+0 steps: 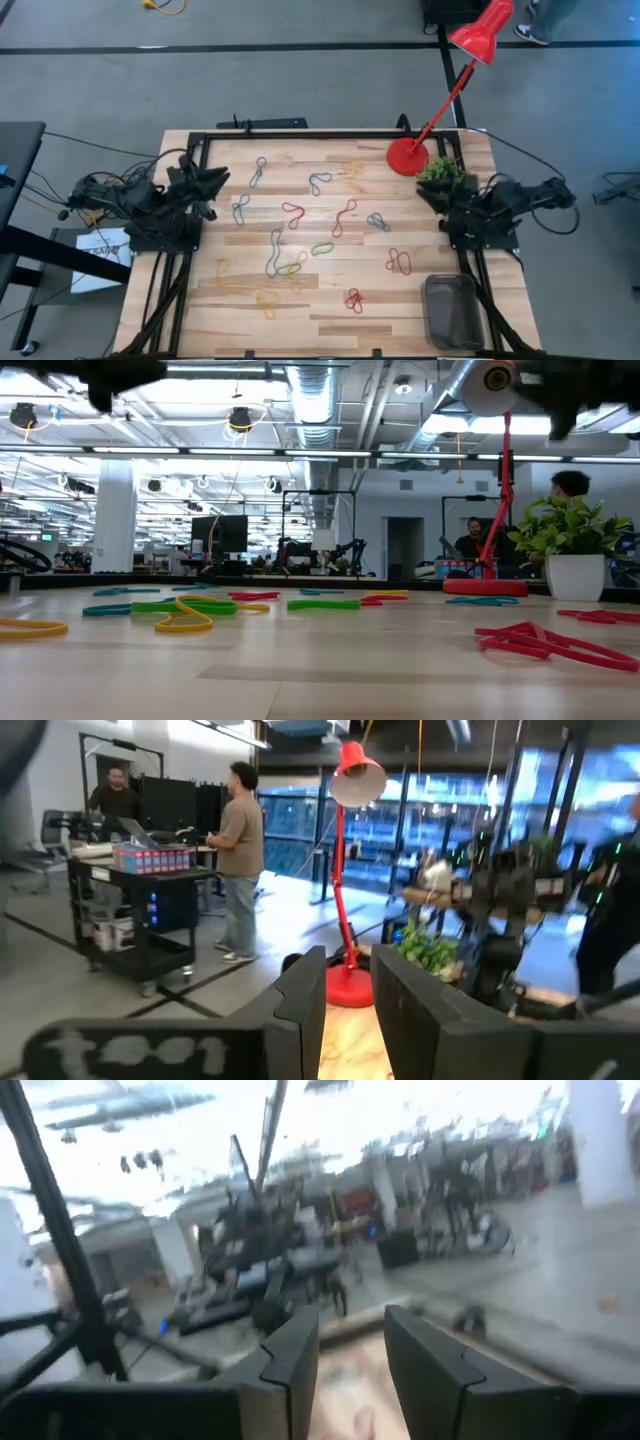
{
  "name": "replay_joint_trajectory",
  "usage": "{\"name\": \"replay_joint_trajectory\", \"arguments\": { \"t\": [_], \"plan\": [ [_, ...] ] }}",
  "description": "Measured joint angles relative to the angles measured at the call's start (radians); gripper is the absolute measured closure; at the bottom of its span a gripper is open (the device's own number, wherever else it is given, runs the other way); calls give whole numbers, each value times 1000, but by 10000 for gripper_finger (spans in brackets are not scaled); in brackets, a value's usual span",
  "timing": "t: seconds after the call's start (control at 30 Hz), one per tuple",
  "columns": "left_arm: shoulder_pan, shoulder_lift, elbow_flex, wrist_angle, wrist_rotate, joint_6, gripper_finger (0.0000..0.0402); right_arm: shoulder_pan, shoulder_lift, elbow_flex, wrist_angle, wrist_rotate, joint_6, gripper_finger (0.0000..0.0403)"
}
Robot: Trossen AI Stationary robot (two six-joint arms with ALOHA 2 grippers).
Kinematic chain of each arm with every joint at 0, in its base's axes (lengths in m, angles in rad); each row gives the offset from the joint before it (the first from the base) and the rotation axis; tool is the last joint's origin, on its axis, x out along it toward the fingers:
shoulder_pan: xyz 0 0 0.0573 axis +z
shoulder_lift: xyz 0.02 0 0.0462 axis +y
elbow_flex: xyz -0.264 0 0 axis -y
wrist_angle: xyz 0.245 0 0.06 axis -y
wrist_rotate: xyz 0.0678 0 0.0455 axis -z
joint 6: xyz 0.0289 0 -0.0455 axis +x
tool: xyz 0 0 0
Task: Pick and place items into bin
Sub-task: Put the blue rubber band into the black bin
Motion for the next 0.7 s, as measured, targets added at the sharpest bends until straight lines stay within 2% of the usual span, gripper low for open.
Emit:
{"name": "replay_joint_trajectory", "arguments": {
  "t": [0.27, 0.5, 0.7],
  "plan": [
    [0, 336, 407, -239, -31, 0, 329, -86, 290, 325, -109, -2, -36, 292],
    [0, 527, 672, -243, -26, 83, 329, -183, 531, 538, -127, -2, 78, 292],
    [-5, 583, 743, -289, 193, 109, 329, -220, 674, 611, -118, -2, 98, 292]
  ]
}}
